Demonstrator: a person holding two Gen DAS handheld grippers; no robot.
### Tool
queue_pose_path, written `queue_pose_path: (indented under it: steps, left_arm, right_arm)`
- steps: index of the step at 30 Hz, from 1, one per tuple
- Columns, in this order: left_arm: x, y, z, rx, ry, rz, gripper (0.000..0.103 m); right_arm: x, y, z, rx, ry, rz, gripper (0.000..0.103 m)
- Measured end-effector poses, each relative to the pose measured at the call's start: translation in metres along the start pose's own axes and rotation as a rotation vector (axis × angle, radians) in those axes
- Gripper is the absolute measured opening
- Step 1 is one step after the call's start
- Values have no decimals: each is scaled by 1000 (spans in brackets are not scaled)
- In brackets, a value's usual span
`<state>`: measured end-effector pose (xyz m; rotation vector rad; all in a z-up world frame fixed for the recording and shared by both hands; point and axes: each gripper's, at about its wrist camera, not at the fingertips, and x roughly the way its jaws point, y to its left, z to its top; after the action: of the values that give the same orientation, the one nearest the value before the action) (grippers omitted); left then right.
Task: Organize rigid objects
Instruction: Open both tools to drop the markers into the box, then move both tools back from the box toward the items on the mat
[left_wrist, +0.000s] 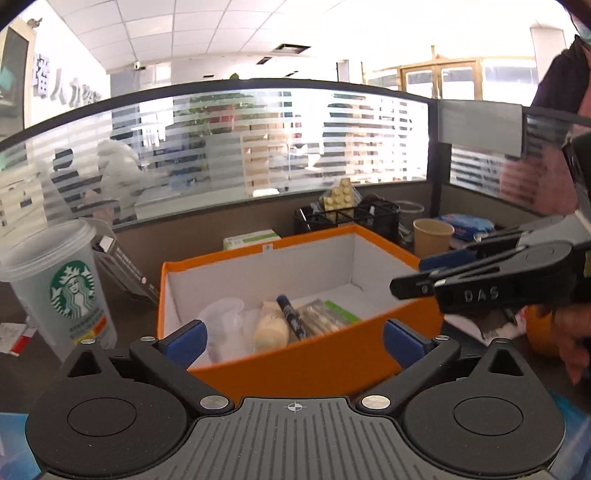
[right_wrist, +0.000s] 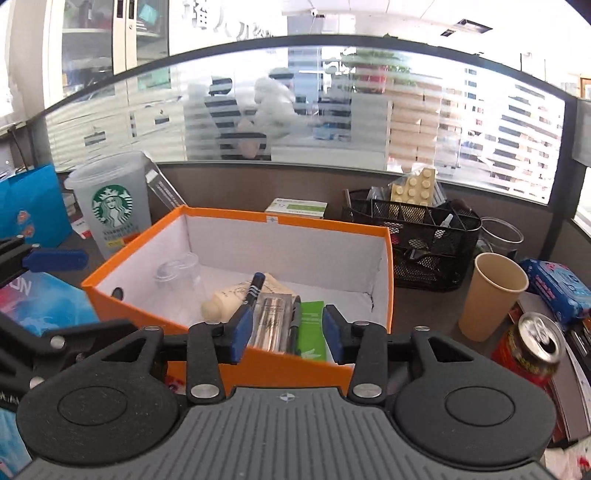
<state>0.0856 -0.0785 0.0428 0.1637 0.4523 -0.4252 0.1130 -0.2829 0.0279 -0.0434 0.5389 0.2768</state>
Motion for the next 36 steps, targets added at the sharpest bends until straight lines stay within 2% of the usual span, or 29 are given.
queue_pose_path:
  steps: [5, 13, 18, 20, 24, 28, 31, 36]
  left_arm:
    - [-18, 10, -14, -7, 10, 27, 103]
    - [-36, 54, -34, -91, 40, 125, 103]
    - [-33, 82, -52, -158, 96, 167, 103]
    - [-25, 86, -61, -160, 128, 163, 103]
    - [-11, 81, -77, -119, 161, 139, 103]
    - [-5, 62, -83, -8, 126, 95, 103]
    - [9, 52, -87, 67, 120, 105, 103]
    - [32, 48, -93, 86, 158, 52, 103]
  right_arm:
    - [-17, 13, -12, -20, -3, -2, 40]
    - [-35, 25, -35, -11, -2, 2, 45]
    - [-38, 27, -54, 10, 13, 12, 45]
    - [-38, 27, -64, 24, 26, 16, 49]
    - [-37, 26, -83, 54, 51, 17, 49]
    - [-36, 24, -94, 76, 64, 16, 49]
    - [-36, 22, -99, 88, 70, 17, 49]
    - [-36, 24, -108, 76, 49, 30, 52]
